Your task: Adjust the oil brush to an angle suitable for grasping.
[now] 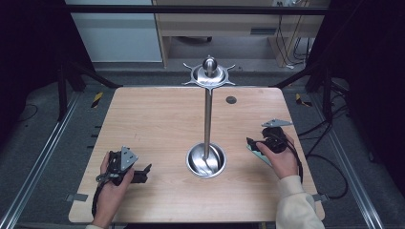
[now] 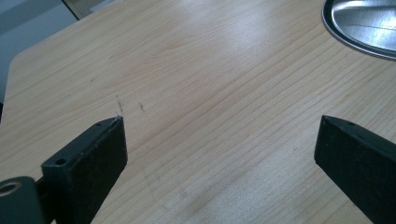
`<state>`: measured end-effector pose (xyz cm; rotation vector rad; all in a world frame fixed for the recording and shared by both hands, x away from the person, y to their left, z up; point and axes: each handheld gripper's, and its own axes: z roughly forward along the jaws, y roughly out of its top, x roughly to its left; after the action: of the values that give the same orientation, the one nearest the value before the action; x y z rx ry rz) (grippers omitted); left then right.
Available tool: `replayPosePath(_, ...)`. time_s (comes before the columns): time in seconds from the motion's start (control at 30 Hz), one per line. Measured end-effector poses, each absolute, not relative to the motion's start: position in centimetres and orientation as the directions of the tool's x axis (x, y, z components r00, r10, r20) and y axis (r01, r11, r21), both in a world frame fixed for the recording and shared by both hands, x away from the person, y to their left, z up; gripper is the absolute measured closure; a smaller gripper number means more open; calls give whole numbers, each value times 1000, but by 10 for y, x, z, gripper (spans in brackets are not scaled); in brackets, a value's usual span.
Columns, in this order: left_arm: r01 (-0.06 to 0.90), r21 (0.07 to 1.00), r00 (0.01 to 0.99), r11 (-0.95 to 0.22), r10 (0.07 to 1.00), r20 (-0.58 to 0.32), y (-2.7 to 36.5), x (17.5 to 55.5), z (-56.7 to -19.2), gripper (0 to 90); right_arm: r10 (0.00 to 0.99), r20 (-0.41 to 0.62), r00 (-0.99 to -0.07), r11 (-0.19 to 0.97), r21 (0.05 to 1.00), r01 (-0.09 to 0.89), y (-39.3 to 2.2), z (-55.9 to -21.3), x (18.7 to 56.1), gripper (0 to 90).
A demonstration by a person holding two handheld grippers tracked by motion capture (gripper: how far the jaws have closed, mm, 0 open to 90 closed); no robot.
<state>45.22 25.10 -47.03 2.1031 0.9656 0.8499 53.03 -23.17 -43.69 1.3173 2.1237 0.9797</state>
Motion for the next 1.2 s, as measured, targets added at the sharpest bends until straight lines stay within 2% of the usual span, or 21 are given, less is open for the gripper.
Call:
replayPosePath(0.03, 379, 774, 515, -507, 811, 278, 251, 452, -470, 21, 898, -10, -440, 290, 765, 575, -232, -437, 530, 253)
replayPosePath(0.1, 378, 774, 516, -508, 810, 279, 251, 452, -470, 21, 886, -28, -462, 321, 755, 571, -230, -438, 528, 338)
replayPosePath(0.23, 378, 771, 518, -513, 807, 283, 251, 452, -469, 21, 875, -36, -483, 347, 743, 572, -230, -440, 525, 439)
replayPosePath(0.27, 378, 771, 518, -513, 807, 283, 251, 452, -469, 21, 875, -36, -483, 347, 743, 572, -230, -440, 525, 439)
replayPosePath(0.33, 379, 771, 518, -512, 808, 282, 251, 452, -470, 21, 865, -50, -499, 370, 735, 568, -230, -441, 523, 505)
replayPosePath(0.37, 378, 772, 517, -511, 808, 282, 251, 452, -470, 21, 852, -62, -520, 399, 722, 566, -229, -443, 522, 580)
replayPosePath(0.47, 378, 773, 517, -509, 809, 280, 251, 452, -470, 21, 837, -64, -543, 424, 703, 571, -228, -446, 523, 675)
replayPosePath(0.5, 378, 773, 517, -509, 809, 280, 251, 452, -470, 21, 837, -64, -543, 424, 703, 571, -228, -446, 523, 675)
replayPosePath(0.63, 378, 771, 520, -513, 806, 282, 250, 452, -471, 21, 828, -58, -557, 446, 669, 594, -231, -454, 524, 807)
replayPosePath(0.73, 377, 771, 520, -513, 806, 282, 249, 452, -471, 21, 826, -52, -562, 451, 661, 600, -232, -457, 524, 865)
replayPosePath(0.83, 366, 772, 523, -520, 801, 292, 250, 453, -471, 21, 826, -52, -561, 453, 654, 607, -233, -458, 524, 900)
replayPosePath(1.2, 362, 770, 526, -525, 798, 296, 249, 453, -471, 21, 810, -72, -583, 499, 607, 619, -226, -468, 527, 900)
